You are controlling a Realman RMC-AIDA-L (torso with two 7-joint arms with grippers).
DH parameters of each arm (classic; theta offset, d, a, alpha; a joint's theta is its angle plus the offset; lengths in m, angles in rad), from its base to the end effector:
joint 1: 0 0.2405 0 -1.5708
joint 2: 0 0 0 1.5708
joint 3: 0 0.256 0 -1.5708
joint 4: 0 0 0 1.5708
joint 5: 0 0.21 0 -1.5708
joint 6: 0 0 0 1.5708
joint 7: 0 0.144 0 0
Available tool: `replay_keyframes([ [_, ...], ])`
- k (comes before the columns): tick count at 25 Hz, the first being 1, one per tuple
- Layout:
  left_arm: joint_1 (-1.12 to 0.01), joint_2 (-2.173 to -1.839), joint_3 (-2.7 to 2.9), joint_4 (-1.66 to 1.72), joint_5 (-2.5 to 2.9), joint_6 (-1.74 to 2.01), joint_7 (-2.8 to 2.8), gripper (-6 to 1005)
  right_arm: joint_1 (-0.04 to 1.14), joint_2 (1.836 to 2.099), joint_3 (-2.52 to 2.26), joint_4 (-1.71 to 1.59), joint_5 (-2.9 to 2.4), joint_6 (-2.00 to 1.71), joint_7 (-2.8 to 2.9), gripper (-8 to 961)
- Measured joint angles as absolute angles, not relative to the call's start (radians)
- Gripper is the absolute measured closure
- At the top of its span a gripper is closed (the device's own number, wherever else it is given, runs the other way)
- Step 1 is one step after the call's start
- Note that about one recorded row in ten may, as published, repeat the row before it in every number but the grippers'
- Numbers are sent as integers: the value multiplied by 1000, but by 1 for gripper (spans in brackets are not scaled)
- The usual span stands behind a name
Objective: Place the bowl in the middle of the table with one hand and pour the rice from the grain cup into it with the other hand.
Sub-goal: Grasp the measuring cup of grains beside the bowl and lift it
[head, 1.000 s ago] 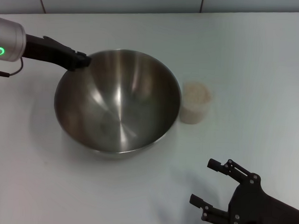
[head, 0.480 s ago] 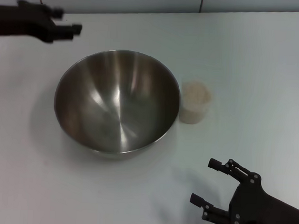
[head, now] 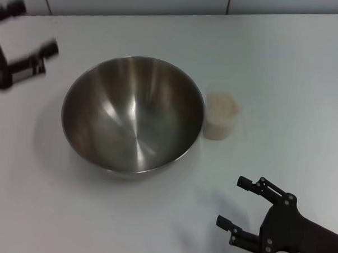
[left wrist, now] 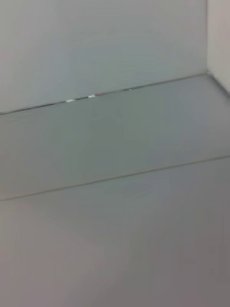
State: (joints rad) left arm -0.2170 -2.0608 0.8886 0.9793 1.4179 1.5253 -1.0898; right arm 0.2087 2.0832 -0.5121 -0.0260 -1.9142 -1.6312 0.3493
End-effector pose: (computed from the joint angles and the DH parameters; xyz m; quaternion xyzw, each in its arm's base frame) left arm -0.2625 0.3022 0.0812 -0.8827 -0.0331 -0.3287 0.3342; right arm 0.3210 0.1670 -0.0749 -0.8938 0.1319 0.3412 0.2594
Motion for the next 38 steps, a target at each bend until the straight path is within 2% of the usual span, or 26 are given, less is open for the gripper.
replay_keyframes([
  [2, -205, -2054, 877, 884, 1421, 1560, -1025, 131, 209, 2084, -509, -26, -1912, -1631, 349, 131],
  [13, -141, -2022, 842, 478, 1478, 1574, -649, 132, 187, 2087, -183, 52, -1908, -1523, 308, 136],
  [22, -101, -2046, 840, 444, 1505, 1525, -582, 133, 204, 2089, 64, 171, -1908, -1367, 147, 140],
  [38, -119, -2054, 844, 440, 1530, 1482, -591, 135, 301, 2089, 134, 208, -1908, -1227, 140, 147],
])
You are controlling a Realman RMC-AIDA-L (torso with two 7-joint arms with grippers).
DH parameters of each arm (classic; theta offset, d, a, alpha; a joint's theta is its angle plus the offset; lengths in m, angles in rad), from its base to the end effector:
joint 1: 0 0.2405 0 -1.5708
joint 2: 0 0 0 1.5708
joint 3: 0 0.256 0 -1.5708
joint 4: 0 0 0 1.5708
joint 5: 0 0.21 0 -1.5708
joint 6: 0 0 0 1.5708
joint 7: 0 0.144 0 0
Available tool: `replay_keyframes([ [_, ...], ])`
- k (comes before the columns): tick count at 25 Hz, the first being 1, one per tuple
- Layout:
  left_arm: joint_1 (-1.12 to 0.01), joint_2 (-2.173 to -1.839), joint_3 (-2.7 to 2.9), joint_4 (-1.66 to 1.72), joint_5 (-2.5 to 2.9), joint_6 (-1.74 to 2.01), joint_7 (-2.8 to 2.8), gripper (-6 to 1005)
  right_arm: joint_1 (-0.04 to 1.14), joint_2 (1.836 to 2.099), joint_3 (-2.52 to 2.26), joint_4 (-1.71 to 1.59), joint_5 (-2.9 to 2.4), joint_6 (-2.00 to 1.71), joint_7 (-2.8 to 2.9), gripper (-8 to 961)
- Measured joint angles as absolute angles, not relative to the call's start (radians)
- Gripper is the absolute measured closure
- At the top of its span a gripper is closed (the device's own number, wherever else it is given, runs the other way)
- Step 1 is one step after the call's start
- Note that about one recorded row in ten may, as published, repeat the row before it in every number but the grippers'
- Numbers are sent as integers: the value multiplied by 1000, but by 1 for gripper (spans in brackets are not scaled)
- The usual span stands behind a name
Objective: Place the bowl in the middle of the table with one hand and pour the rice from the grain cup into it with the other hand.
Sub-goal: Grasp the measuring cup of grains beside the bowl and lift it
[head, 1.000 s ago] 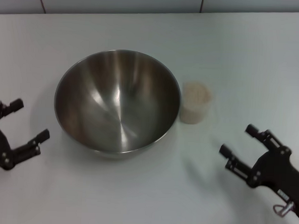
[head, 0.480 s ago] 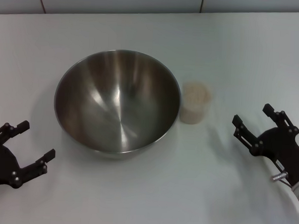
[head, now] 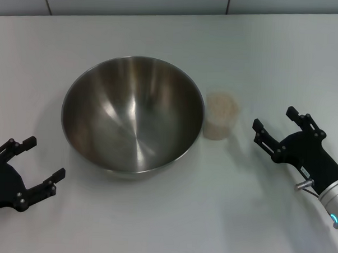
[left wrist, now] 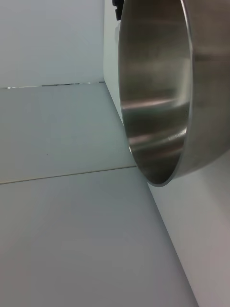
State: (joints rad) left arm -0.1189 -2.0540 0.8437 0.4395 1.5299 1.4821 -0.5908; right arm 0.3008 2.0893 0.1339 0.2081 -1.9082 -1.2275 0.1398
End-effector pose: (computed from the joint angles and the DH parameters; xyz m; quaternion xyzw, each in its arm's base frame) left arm -0.3613 0.2144 -0.0068 -0.8986 -0.1196 -0.2409 0.3466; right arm 0.3355 0.2504 -0.0760 -0.7830 0.2495 0.2717 0.5008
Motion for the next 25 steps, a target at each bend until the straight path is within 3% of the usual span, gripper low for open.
replay_keyframes([
  [25, -127, -2054, 856, 439, 1556, 1480, -609, 136, 373, 2089, 156, 208, -1908, -1144, 140, 159],
])
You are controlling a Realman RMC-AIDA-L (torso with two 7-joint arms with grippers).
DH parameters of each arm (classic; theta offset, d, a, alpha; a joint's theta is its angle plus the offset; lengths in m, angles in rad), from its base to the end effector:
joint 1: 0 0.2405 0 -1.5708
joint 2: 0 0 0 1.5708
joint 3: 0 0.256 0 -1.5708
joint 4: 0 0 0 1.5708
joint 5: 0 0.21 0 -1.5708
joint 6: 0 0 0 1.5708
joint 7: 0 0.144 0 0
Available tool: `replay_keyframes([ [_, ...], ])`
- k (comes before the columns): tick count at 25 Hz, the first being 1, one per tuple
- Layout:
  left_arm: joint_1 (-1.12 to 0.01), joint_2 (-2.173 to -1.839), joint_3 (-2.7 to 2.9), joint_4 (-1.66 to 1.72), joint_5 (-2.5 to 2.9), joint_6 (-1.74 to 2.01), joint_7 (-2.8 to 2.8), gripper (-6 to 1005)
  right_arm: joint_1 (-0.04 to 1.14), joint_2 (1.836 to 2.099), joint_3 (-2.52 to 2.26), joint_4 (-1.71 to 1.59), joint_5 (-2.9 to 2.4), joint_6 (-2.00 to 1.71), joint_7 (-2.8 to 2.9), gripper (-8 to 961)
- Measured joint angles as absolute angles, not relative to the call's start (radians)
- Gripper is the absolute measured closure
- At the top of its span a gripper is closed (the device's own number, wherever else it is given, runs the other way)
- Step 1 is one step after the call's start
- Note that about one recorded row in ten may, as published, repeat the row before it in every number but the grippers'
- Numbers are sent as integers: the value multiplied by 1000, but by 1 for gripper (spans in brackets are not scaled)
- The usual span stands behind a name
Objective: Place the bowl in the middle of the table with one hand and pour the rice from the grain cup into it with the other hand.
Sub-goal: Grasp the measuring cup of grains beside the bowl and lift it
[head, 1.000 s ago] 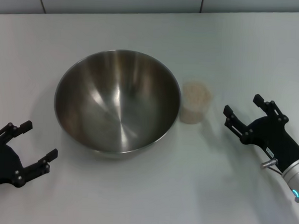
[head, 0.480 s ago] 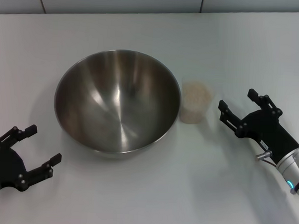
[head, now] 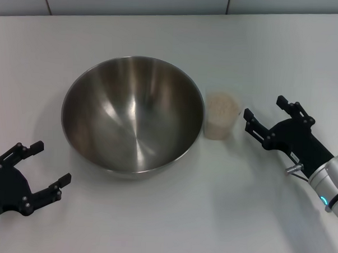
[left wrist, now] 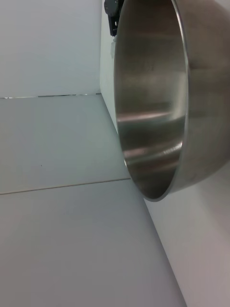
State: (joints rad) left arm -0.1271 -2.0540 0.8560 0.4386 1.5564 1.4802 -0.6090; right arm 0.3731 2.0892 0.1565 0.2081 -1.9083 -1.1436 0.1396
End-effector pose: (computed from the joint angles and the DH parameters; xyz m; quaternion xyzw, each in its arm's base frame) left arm -0.3596 0.2142 -0.0117 -0.9059 -0.1222 -0.2386 0.3277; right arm 0.3273 0.2757 -0.0801 -0.7932 0.2467 0.2575 0.4936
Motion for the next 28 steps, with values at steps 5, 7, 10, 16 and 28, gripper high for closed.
replay_keyframes([
  [5, -128, -2054, 856, 439, 1563, 1480, -615, 136, 388, 2089, 172, 209, -1908, -1131, 140, 161],
  [7, -130, -2054, 855, 439, 1574, 1480, -617, 136, 392, 2089, 180, 209, -1908, -1131, 140, 162],
  [10, -133, -2054, 853, 439, 1585, 1480, -618, 136, 399, 2089, 183, 207, -1908, -1130, 140, 163],
  [16, -133, -2054, 852, 439, 1586, 1479, -618, 136, 409, 2089, 184, 208, -1908, -1130, 140, 166],
  [28, -133, -2054, 853, 439, 1585, 1476, -618, 136, 408, 2090, 207, 216, -1908, -1131, 143, 172],
])
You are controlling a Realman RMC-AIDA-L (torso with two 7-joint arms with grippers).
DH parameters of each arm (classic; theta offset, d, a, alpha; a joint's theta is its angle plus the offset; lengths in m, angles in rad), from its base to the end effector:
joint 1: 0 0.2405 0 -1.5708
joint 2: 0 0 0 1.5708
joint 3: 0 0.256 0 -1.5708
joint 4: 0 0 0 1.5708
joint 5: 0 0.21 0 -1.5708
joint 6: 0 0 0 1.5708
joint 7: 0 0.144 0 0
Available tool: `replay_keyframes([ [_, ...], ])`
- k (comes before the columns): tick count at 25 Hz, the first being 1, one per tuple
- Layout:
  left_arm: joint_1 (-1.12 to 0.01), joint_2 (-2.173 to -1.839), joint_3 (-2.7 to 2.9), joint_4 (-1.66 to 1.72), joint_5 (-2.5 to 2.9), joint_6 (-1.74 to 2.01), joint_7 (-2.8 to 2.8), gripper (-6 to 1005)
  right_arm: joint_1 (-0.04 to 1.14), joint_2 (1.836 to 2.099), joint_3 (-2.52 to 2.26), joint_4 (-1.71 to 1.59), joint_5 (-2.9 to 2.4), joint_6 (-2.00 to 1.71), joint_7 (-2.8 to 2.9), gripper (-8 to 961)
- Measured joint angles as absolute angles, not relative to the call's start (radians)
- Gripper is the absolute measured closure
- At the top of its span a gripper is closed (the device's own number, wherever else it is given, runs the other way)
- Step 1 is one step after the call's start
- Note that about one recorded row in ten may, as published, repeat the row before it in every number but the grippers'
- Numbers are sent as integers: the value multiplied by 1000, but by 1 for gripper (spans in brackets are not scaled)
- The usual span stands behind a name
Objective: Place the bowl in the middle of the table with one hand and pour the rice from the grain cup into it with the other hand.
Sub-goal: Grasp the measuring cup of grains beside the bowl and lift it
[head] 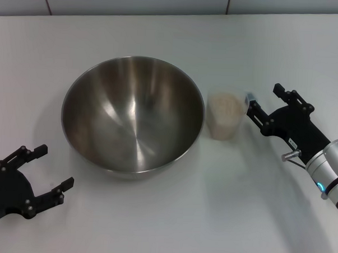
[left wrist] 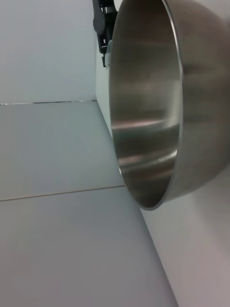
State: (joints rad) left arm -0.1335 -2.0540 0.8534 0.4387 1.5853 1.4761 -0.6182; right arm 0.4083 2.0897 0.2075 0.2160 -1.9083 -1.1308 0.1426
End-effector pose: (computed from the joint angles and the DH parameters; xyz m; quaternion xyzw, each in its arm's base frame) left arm -0.3597 0.2142 -0.0144 -0.9112 -0.1233 -0.2330 0.3166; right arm 0.3188 0.2915 -0.0765 -0.7826 0.2480 0.2703 0.5029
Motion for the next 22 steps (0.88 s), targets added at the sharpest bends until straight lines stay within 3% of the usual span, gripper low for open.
replay_keyframes([
  [1, -134, -2054, 854, 439, 1585, 1475, -618, 136, 407, 2090, 211, 219, -1908, -1131, 143, 172],
  [7, -135, -2054, 855, 439, 1585, 1473, -618, 137, 408, 2091, 215, 223, -1908, -1130, 140, 379],
  [12, -135, -2054, 853, 439, 1585, 1473, -618, 137, 410, 2091, 215, 223, -1908, -1130, 140, 595],
  [22, -135, -2044, 849, 457, 1584, 1489, -677, 137, 407, 2091, 215, 222, -1908, -1144, 139, 847],
])
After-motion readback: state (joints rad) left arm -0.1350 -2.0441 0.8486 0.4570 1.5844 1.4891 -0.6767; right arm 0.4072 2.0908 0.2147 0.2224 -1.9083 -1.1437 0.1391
